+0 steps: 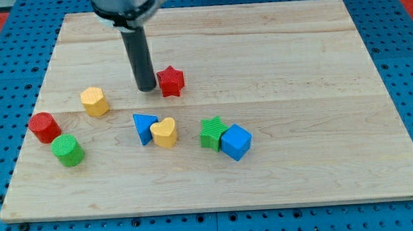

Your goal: Push the red star closer to the yellow heart

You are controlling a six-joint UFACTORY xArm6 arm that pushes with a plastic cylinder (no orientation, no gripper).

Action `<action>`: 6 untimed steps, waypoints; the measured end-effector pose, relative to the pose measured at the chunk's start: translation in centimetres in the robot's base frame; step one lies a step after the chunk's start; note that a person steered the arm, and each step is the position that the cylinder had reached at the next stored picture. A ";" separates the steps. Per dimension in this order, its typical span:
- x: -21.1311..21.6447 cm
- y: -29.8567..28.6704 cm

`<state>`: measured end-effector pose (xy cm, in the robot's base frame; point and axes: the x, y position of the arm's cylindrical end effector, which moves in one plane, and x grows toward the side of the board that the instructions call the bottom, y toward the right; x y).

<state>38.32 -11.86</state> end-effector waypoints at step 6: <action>0.3 10.4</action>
